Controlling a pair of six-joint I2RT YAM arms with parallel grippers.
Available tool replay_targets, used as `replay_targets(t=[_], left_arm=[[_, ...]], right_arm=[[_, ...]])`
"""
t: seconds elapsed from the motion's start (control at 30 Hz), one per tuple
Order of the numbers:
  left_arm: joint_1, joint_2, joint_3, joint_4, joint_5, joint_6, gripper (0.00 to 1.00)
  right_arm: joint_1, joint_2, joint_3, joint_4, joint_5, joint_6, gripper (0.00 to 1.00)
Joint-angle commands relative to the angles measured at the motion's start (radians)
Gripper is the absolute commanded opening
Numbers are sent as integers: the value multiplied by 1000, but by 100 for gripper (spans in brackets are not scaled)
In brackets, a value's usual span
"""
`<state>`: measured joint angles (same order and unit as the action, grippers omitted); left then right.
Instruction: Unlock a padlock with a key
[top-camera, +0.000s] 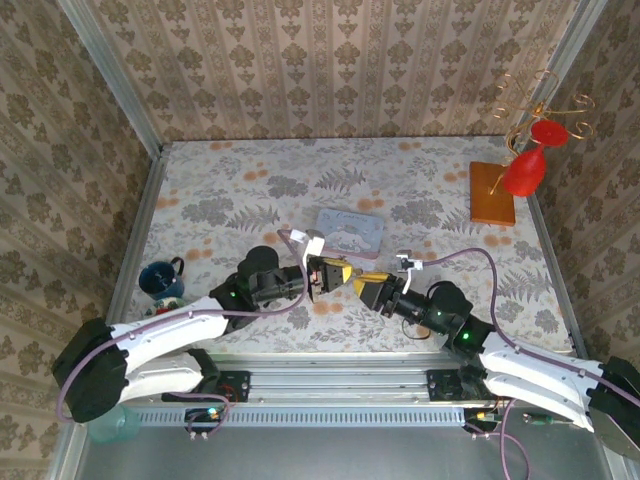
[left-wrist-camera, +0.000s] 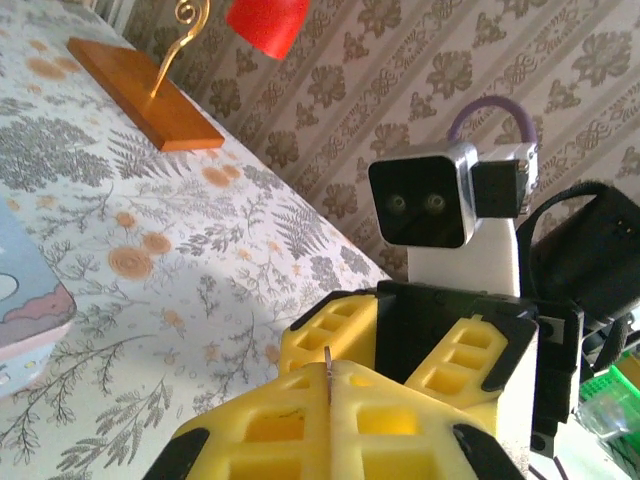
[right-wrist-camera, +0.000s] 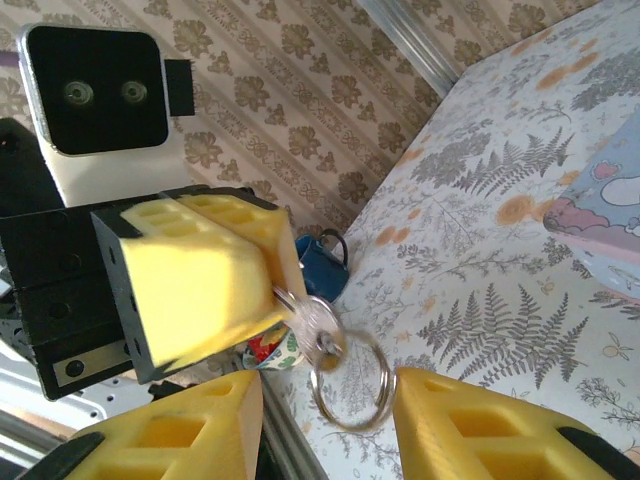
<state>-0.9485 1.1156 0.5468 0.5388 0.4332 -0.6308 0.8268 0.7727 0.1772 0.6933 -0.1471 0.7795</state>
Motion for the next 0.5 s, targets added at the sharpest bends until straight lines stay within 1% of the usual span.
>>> replay_targets(t=[0.0, 0.1, 0.37, 0.47], left_arm=[[-4, -15, 49, -79, 50, 42, 0], [3, -32, 60, -145, 50, 57, 0], [29, -58, 59, -182, 80, 53, 0], [37, -60, 62, -188, 95, 51, 0]], right_arm=[[-3, -3, 32, 42, -29, -34, 40], [-4, 0, 25, 42, -31, -34, 40], [-8, -25, 2, 17, -2, -30, 39], [-12, -27, 11, 8, -16, -31, 35]])
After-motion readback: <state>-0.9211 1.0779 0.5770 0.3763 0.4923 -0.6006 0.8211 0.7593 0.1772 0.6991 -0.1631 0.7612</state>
